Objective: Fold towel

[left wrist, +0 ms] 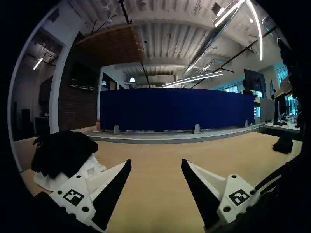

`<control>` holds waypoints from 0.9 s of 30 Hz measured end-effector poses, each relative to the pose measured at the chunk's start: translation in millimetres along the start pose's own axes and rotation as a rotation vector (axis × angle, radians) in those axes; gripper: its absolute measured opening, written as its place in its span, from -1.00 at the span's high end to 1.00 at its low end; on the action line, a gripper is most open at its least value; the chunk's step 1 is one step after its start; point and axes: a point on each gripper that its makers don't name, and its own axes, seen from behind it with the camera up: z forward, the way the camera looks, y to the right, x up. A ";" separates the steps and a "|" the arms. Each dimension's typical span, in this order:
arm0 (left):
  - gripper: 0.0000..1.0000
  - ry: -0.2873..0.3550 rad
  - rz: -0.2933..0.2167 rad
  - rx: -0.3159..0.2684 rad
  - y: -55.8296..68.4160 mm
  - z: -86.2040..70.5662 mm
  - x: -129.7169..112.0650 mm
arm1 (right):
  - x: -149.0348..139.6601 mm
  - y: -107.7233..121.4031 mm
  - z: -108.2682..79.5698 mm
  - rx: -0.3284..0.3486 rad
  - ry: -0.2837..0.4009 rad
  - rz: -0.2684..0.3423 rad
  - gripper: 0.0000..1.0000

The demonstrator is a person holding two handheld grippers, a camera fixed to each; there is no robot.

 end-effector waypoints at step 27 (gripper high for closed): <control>-0.91 -0.002 0.000 0.012 -1.8 -1.1 0.0 | 22.2 85.4 -23.8 -0.093 0.164 0.004 -0.93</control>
